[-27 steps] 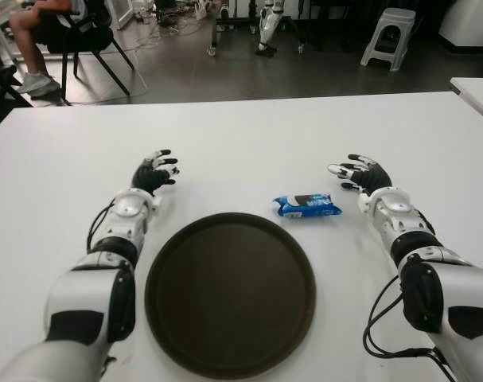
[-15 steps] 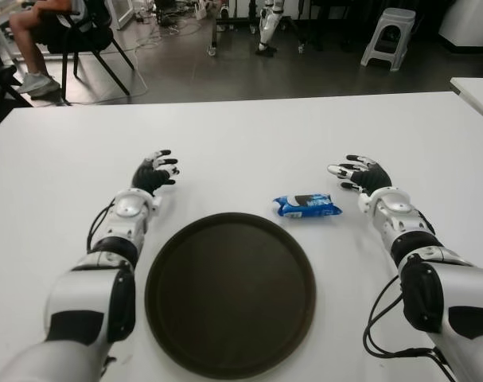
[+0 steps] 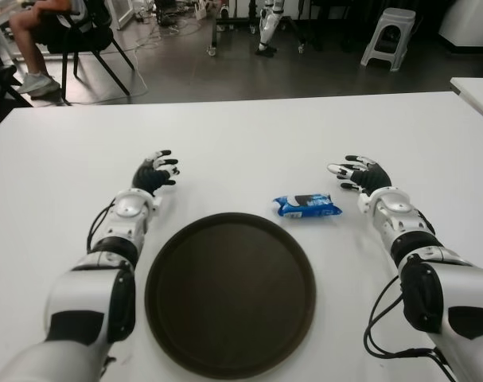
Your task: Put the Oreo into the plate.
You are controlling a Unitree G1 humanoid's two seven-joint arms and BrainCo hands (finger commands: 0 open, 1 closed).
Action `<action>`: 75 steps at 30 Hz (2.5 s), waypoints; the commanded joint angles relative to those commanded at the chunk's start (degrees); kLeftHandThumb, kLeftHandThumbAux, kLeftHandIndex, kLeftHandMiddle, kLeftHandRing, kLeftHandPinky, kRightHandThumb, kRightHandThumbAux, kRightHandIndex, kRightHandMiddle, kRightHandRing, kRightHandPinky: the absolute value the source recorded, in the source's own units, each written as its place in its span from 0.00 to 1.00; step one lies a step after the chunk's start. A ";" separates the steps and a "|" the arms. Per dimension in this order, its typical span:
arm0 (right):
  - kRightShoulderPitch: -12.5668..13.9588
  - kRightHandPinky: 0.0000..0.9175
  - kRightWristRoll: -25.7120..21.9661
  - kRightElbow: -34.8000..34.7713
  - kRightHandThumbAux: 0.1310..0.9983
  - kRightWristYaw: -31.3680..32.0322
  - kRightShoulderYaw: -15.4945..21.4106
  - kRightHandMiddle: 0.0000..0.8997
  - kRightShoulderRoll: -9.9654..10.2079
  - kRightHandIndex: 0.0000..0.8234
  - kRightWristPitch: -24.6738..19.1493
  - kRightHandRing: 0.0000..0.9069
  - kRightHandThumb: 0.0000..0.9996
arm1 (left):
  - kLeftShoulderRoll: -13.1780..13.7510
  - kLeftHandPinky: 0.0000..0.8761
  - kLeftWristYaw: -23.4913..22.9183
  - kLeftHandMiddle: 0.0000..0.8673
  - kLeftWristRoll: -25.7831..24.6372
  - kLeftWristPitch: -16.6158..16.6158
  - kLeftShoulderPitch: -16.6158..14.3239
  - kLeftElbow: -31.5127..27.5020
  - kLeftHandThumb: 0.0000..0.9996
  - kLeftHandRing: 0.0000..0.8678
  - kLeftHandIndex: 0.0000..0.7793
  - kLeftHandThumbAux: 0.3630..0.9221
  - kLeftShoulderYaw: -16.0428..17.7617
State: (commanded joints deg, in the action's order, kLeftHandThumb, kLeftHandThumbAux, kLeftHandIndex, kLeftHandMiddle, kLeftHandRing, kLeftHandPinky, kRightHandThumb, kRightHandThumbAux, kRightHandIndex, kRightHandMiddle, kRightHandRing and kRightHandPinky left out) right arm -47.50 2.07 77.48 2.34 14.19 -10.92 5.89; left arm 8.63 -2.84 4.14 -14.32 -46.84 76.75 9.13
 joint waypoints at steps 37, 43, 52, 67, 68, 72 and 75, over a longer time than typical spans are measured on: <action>0.00 0.44 -0.19 0.05 0.79 0.44 -0.03 0.35 -0.18 0.29 -0.21 0.38 0.00 | -0.07 0.40 -0.85 0.30 -0.28 0.39 -0.15 0.07 0.00 0.35 0.23 0.69 0.44; -0.01 0.47 -0.40 0.08 0.78 0.39 0.18 0.34 -0.10 0.26 -0.53 0.39 0.00 | -0.03 0.41 -1.25 0.30 -0.39 0.39 -0.09 0.06 0.00 0.35 0.23 0.67 0.53; -0.01 0.45 -0.97 0.06 0.78 0.73 0.96 0.34 0.02 0.26 -0.83 0.39 0.00 | -0.05 0.41 -1.98 0.29 -0.73 -0.03 0.10 0.00 0.00 0.35 0.21 0.64 0.98; -0.02 0.49 -1.11 0.00 0.77 1.22 1.81 0.37 0.21 0.26 -0.77 0.43 0.00 | 0.00 0.39 -2.51 0.28 -1.11 0.20 0.14 0.02 0.00 0.33 0.22 0.62 1.65; -0.02 0.49 -1.08 0.00 0.77 1.23 1.84 0.37 0.22 0.26 -0.74 0.43 0.00 | 0.02 0.39 -2.51 0.29 -1.09 0.24 0.14 0.02 0.00 0.34 0.22 0.61 1.66; -0.03 0.51 -1.11 -0.01 0.77 1.17 2.05 0.37 0.28 0.27 -0.70 0.44 0.00 | 0.09 0.39 -2.64 0.29 -1.02 0.44 0.10 0.05 0.00 0.34 0.22 0.60 1.66; -0.09 0.52 -1.20 -0.01 0.76 1.06 2.24 0.37 0.37 0.27 -0.80 0.44 0.00 | 0.16 0.39 -2.83 0.29 -1.01 0.46 0.10 0.06 0.00 0.34 0.23 0.60 1.69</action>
State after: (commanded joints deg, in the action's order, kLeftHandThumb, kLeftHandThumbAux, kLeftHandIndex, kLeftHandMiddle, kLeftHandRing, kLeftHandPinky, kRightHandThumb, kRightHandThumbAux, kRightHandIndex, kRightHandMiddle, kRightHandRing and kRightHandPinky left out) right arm -47.59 0.86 77.47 3.41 16.43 -10.56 5.09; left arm 8.79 -5.67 3.12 -13.86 -46.74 76.81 10.82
